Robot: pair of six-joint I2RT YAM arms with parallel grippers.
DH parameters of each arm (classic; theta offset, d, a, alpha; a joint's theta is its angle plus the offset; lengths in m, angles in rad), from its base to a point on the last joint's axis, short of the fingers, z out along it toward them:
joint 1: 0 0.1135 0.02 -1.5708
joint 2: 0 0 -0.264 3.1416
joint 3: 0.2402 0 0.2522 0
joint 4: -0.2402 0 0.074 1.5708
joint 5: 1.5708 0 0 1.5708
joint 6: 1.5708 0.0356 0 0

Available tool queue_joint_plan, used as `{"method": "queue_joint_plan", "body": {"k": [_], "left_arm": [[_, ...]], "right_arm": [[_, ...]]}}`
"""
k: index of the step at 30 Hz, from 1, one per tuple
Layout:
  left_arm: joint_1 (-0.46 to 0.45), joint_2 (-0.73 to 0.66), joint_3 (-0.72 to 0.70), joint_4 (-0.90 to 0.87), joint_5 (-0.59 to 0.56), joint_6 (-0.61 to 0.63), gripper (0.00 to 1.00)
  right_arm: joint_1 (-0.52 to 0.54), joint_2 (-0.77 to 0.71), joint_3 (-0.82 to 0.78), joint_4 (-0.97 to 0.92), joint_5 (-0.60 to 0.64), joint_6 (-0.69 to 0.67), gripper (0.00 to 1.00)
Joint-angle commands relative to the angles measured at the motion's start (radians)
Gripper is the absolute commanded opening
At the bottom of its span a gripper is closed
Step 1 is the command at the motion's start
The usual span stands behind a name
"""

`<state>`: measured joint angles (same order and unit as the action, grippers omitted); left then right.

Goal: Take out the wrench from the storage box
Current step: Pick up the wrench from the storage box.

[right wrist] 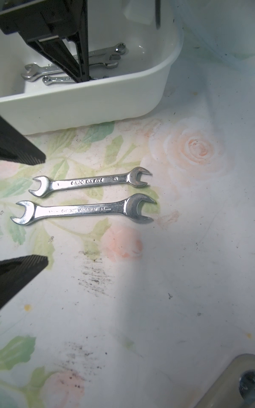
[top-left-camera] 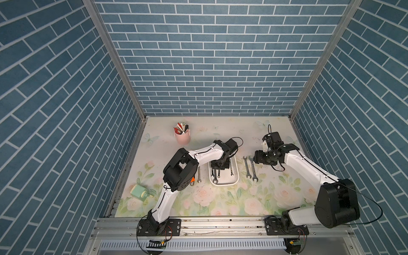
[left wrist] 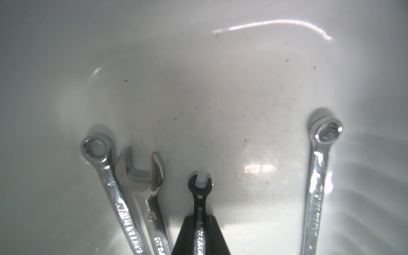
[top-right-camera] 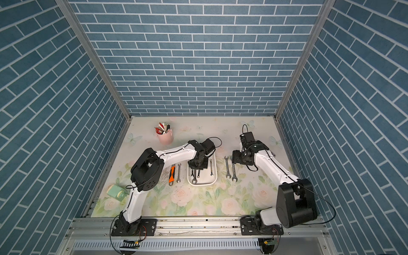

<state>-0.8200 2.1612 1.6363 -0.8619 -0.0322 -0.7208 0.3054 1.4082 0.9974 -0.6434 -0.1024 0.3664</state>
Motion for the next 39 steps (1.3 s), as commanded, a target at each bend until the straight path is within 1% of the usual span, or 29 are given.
{"method": "queue_joint_plan", "body": {"k": [1, 13, 20, 25, 29, 33, 39], "left_arm": [[0.005, 0.057, -0.008, -0.06, -0.001, 0.024, 0.09], [0.021, -0.004, 0.096, -0.116, -0.033, 0.025, 0.08], [0.051, -0.06, 0.151, -0.168, -0.054, 0.032, 0.07], [0.088, -0.118, 0.168, -0.205, -0.076, 0.043, 0.07], [0.123, -0.174, 0.147, -0.216, -0.089, 0.048, 0.07], [0.163, -0.232, 0.093, -0.205, -0.096, 0.051, 0.08], [0.224, -0.305, -0.05, -0.144, -0.086, 0.079, 0.07]], "right_arm": [[-0.005, 0.0, 0.012, -0.016, -0.008, -0.003, 0.69], [-0.005, -0.018, 0.011, -0.026, -0.008, 0.0, 0.68], [-0.005, -0.021, 0.009, -0.027, -0.012, 0.003, 0.69], [-0.005, -0.021, 0.01, -0.024, -0.015, 0.006, 0.69], [-0.004, -0.018, 0.013, -0.025, -0.016, 0.006, 0.68], [-0.005, -0.017, 0.013, -0.023, -0.019, 0.009, 0.68], [-0.005, -0.018, 0.011, -0.023, -0.021, 0.011, 0.69]]}}
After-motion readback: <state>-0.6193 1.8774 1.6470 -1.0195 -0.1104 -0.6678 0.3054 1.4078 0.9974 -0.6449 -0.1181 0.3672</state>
